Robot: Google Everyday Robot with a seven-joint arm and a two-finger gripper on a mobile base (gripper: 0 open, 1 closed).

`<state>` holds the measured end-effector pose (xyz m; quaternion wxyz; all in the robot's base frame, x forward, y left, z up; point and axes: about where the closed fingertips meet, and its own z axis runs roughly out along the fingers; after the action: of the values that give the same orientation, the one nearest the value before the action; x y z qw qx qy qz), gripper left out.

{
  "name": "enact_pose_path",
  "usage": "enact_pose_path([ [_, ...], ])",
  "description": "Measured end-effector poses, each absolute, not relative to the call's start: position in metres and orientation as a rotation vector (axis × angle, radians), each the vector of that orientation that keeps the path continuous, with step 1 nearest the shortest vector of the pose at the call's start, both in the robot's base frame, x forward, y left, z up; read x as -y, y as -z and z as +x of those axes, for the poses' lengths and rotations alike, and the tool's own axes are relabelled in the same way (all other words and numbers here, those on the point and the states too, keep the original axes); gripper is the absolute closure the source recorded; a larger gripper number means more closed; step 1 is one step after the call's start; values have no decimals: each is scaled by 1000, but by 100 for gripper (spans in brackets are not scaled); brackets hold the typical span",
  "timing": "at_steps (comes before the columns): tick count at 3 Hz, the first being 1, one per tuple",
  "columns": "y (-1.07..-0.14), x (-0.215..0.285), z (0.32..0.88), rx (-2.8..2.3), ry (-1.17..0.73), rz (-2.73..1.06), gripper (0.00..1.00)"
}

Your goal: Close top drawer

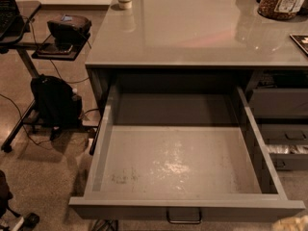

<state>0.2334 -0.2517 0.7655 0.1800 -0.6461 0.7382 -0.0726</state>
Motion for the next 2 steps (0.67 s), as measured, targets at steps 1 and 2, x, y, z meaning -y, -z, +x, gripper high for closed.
enact_pose_path([
  [1, -737, 257, 210, -2044, 214, -2021, 100],
  [2, -715, 267, 204, -2029, 237, -2049, 100],
])
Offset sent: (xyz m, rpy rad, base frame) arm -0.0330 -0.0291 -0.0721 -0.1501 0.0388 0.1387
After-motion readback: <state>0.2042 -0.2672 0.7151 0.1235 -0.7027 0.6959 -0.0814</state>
